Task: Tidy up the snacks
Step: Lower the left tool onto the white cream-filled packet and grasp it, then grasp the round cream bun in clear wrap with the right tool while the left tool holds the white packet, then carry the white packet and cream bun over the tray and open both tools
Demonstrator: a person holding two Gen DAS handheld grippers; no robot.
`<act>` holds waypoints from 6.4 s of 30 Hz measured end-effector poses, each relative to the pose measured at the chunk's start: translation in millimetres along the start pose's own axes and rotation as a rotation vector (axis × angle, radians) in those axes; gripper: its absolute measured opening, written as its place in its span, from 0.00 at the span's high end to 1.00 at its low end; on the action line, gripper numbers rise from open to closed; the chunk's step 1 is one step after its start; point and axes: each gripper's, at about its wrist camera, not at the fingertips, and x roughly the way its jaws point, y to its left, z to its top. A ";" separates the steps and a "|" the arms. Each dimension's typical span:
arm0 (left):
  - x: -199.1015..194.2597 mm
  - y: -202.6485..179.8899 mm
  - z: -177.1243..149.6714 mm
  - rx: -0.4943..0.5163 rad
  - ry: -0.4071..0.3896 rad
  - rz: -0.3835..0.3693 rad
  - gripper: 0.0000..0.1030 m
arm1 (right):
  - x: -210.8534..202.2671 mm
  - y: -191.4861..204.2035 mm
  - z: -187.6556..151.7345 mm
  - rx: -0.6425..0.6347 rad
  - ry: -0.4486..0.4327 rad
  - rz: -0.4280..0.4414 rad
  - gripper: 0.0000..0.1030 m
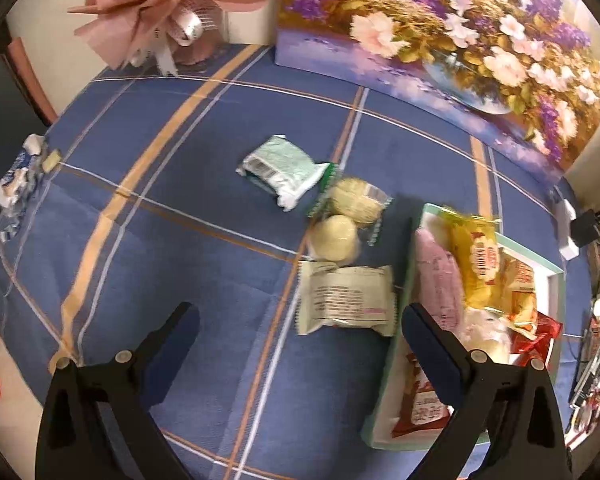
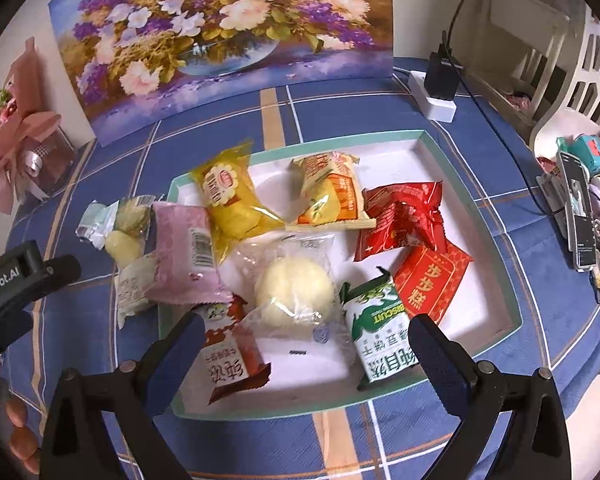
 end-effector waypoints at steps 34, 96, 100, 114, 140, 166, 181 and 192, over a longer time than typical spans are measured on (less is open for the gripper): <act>47.8 84.8 19.9 -0.115 0.133 0.128 0.02 | 33.2 100.0 -8.4 -0.078 0.091 0.167 0.00; 116.6 -5.9 27.0 -0.070 0.264 -0.061 0.21 | 39.2 60.0 27.4 -0.088 0.023 -0.029 0.00; 115.0 -6.3 29.2 -0.062 0.264 -0.065 0.29 | 40.5 65.7 25.6 -0.095 0.027 -0.024 0.00; 99.8 32.0 36.4 -0.130 0.226 -0.085 0.38 | 41.1 78.0 24.9 -0.098 0.027 0.026 0.00; 85.1 115.1 60.4 -0.293 0.146 -0.115 0.38 | 66.3 184.0 45.2 -0.243 0.078 0.251 0.34; 106.6 130.7 66.1 -0.318 0.200 -0.124 0.38 | 117.3 225.3 39.0 -0.363 0.087 0.076 0.51; 95.5 125.3 67.1 -0.303 0.188 -0.112 0.38 | 100.2 207.0 30.6 -0.328 0.059 0.099 0.52; 60.4 106.2 61.6 -0.260 0.139 -0.109 0.38 | 62.0 181.0 20.3 -0.269 0.021 0.141 0.52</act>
